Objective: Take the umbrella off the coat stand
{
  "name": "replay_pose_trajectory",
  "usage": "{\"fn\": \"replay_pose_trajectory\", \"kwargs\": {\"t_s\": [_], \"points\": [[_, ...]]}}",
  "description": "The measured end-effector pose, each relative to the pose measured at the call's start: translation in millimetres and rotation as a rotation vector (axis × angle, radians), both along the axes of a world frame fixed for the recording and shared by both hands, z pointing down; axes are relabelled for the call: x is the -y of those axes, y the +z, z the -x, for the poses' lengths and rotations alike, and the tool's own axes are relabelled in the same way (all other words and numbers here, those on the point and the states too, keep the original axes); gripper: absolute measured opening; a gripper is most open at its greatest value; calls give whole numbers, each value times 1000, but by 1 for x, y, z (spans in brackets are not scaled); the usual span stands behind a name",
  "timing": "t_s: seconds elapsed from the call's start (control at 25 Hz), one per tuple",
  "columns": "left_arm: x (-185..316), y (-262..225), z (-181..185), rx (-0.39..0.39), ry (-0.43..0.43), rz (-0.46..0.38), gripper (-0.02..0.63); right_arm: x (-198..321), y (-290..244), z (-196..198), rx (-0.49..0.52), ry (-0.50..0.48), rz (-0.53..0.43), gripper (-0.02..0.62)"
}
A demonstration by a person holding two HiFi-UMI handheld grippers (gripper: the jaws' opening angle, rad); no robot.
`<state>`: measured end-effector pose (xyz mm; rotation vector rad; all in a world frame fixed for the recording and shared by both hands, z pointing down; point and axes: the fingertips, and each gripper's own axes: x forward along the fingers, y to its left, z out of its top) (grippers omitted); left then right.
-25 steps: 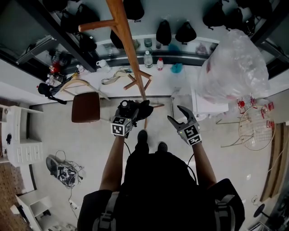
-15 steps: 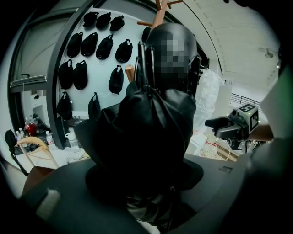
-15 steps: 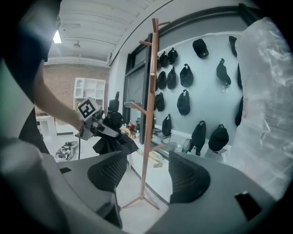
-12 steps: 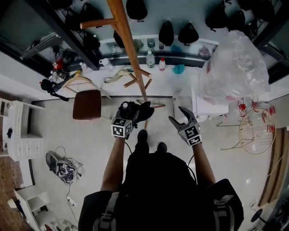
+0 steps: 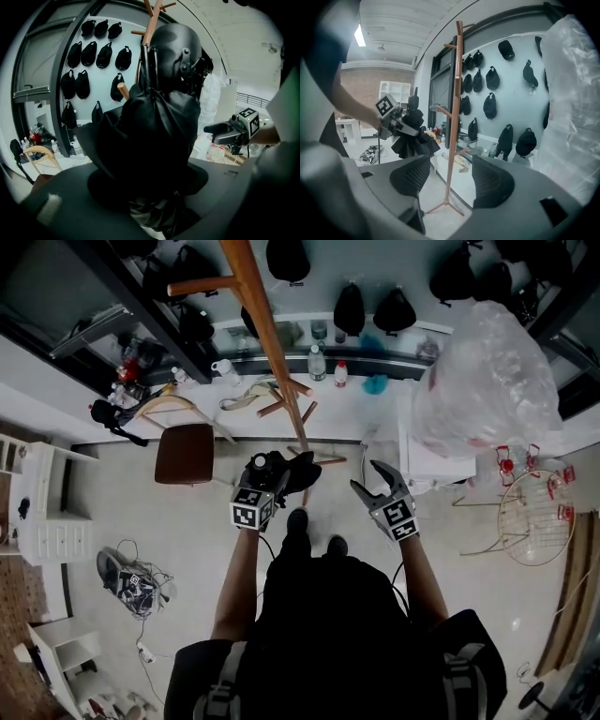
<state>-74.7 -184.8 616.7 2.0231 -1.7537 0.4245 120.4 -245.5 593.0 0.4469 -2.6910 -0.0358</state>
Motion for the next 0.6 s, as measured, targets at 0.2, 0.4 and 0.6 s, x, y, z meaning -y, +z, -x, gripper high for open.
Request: {"fn": "replay_pose_trajectory", "kwargs": {"t_s": [0.2,0.4,0.6], "points": [[-9,-7,-4,3,-20,-11,250,-2,1,-5,-1,-4,-5,276],[-25,-14,-8,-3,-38,-10,250,-5,-1,-12,0,2,-9,276],[-38,-21,-13,-6,-47,-11,251,-9,0,-20,2,7,-7,276]]}}
